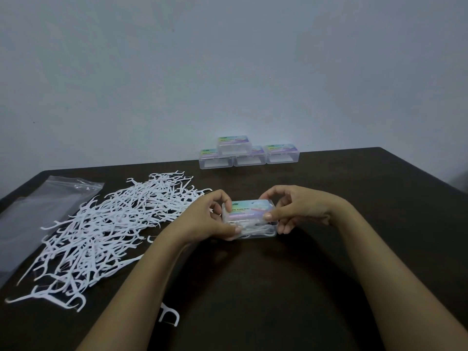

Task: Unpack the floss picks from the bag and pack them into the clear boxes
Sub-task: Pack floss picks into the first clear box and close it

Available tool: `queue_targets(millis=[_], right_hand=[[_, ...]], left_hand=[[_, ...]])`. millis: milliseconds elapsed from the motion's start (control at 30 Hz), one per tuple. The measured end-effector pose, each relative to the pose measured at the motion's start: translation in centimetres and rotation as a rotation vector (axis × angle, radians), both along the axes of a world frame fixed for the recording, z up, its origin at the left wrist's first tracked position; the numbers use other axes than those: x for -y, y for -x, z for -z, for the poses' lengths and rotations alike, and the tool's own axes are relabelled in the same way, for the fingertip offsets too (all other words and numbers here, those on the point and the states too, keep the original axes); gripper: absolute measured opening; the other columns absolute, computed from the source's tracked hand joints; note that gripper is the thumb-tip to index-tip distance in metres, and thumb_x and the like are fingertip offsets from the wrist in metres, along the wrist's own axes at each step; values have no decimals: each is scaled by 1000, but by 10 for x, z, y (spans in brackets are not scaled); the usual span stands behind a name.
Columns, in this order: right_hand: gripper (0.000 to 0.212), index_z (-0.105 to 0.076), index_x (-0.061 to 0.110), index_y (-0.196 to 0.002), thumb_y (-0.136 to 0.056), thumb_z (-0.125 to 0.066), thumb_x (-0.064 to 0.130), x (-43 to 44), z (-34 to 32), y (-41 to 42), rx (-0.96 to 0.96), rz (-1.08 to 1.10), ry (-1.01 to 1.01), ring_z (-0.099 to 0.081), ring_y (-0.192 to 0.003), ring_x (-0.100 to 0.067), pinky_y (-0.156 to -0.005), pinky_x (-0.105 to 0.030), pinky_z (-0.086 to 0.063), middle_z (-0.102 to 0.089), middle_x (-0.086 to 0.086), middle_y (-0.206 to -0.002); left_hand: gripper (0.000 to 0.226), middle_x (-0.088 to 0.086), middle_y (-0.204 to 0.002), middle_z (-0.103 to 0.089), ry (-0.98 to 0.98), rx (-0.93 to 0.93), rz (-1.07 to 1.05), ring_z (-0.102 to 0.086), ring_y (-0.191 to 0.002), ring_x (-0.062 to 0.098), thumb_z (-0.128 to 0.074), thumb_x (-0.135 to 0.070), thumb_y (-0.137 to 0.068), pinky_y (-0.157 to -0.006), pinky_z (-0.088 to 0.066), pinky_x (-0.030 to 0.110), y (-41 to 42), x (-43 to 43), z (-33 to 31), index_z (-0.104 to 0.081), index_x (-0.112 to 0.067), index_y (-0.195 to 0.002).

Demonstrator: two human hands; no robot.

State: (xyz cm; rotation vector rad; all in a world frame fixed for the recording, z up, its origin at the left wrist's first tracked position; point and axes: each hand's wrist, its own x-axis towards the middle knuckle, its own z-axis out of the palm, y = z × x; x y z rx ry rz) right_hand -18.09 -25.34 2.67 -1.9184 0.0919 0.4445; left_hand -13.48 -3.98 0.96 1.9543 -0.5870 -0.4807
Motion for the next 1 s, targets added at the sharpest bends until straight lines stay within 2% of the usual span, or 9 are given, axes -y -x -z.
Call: queue_targets(millis=[133, 300, 433, 567, 667, 733, 867, 933, 1000], right_hand=[[39, -50, 23, -108, -77, -69, 11, -1, 0, 0, 2, 2, 11, -61, -60, -13, -55, -20, -54, -64, -10, -86], [43, -48, 20, -113, -77, -70, 10, -3, -2, 0, 9, 1, 39, -60, -58, -11, -52, -18, -52, -64, -8, -82], [45, -46, 20, -114, -77, -70, 10, -4, -3, 0, 1, -5, 60, -59, -59, -12, -53, -18, -52, -64, -9, -84], [47, -45, 19, -115, -77, -70, 10, -5, -3, 0, -8, -8, 86, -58, -59, -12, -52, -17, -51, -64, -8, -83], [48, -44, 18, -117, -77, -71, 12, -6, -4, -1, 4, -3, 124, -58, -58, -12, -51, -17, -51, -64, -7, -79], [49, -44, 17, -118, -77, -71, 14, -7, -4, -2, 23, 2, 175, -58, -59, -12, -52, -17, -51, -64, -6, -79], [49, -50, 23, -120, -77, -72, 23, -9, -2, -4, 204, -4, 421, -56, -78, -9, -68, -19, -49, -57, -2, -105], [36, -59, 31, -108, -76, -74, 25, -13, -3, -2, 396, 8, 540, -51, -95, -9, -82, -21, -47, -47, 4, -116], [22, -66, 30, -98, -77, -73, 26, -19, -4, -1, 537, -11, 695, -44, -108, -9, -97, -31, -40, -46, 6, -118]], left_hand=[[31, 5, -89, -51, -10, 42, 11, -51, -67, 13, -78, -3, -69, -58, -49, 19, 0, 0, 2, -53, -19, -78], [31, 4, -82, -50, -20, 88, 18, -52, -65, 16, -79, -1, -67, -73, -55, 41, 0, 0, 2, -53, -18, -74], [30, 3, -82, -52, -33, 120, 33, -55, -61, 12, -77, -1, -69, -59, -53, 24, 0, 1, 1, -52, -17, -75], [30, 4, -84, -54, -46, 158, 39, -59, -61, 10, -77, -1, -69, -62, -56, 29, 0, 2, 1, -53, -17, -73], [31, -3, -97, -45, -111, 299, 36, -51, -65, 7, -78, -7, -70, -60, -50, 11, 1, 4, 0, -54, -26, -75], [32, -9, -100, -40, -139, 387, 42, -49, -69, 6, -78, -10, -71, -64, -45, 6, 2, 5, 0, -54, -31, -76], [34, -10, -100, -42, -118, 519, -13, -49, -72, 3, -77, -8, -71, -69, -39, 2, 1, 8, 5, -53, -33, -70], [32, -8, -98, -47, -116, 565, -75, -50, -77, 6, -76, -8, -73, -69, -39, 3, -1, 10, 8, -54, -31, -67], [22, -3, -97, -52, -134, 594, -124, -53, -83, 12, -75, -9, -74, -69, -38, 7, -1, 12, 10, -59, -24, -70]])
